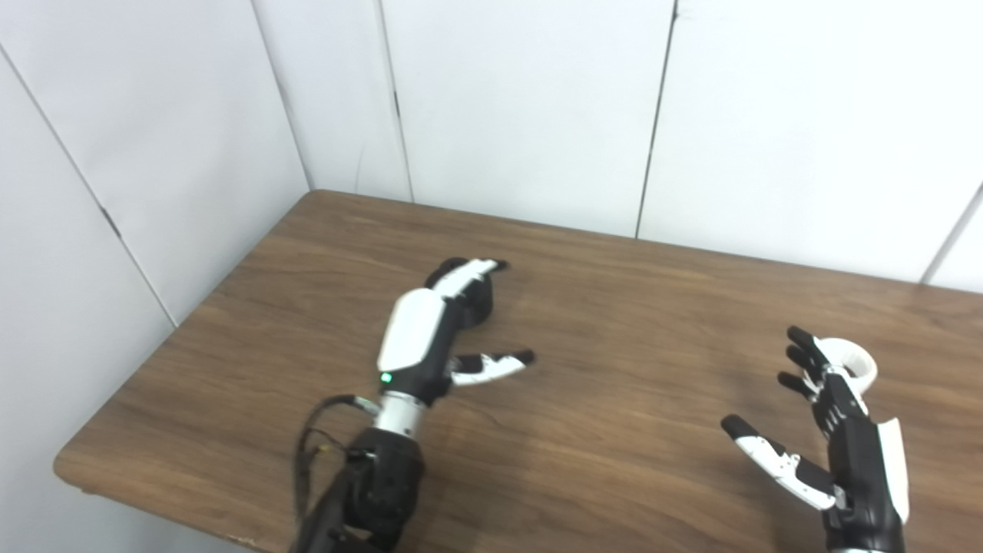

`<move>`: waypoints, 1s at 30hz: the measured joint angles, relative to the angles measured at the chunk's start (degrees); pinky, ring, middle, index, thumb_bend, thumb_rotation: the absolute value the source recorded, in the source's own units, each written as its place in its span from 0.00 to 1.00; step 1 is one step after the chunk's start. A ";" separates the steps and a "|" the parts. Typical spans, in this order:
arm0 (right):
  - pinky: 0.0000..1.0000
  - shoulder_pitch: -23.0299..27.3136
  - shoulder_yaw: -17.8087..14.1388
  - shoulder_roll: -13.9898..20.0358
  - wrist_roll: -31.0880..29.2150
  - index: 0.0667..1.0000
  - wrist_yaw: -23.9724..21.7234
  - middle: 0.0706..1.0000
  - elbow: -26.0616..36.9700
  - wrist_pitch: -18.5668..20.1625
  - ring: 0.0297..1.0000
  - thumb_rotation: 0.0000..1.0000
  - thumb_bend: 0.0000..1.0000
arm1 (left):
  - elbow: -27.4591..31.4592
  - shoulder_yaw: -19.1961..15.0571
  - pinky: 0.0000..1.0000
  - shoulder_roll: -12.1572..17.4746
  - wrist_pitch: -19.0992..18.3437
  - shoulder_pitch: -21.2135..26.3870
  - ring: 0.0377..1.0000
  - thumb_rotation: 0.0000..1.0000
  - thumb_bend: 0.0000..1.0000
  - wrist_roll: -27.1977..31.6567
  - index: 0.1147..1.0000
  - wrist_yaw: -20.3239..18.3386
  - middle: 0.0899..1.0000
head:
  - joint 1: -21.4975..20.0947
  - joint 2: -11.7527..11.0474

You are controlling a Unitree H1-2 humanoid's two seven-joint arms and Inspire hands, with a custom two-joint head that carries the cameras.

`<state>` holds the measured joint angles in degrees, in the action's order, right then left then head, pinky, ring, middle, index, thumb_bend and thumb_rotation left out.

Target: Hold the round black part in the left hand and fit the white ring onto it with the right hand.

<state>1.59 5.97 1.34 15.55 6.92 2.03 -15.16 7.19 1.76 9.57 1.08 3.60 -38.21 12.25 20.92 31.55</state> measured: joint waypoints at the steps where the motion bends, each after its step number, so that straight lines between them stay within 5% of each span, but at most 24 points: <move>1: 0.77 0.08 -0.02 0.00 -0.01 0.85 -0.03 0.89 -0.16 -0.01 0.87 0.25 0.76 | 0.01 0.20 0.77 -0.43 -0.31 -0.02 0.90 0.27 0.81 0.00 0.82 -0.21 0.91 | 0.00 -0.09; 22: 0.76 1.16 -0.29 -0.01 -0.22 0.85 -0.09 0.89 -1.18 -1.67 0.87 0.28 0.76 | 2.27 -3.12 0.96 6.03 -7.41 3.12 1.00 0.45 0.84 -2.78 0.88 -2.99 0.98 | 0.18 -0.18; 30: 0.77 1.17 -0.26 -0.03 -0.15 0.85 -0.11 0.89 -1.17 -1.66 0.87 0.27 0.75 | 2.01 -3.09 0.98 6.56 -9.59 4.48 1.00 0.43 0.85 -3.90 0.88 -4.49 1.00 | 0.09 0.17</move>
<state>2.76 5.70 1.31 15.41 6.81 0.86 -16.81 9.20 -1.33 16.13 -8.51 8.08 -42.11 7.76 21.01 31.73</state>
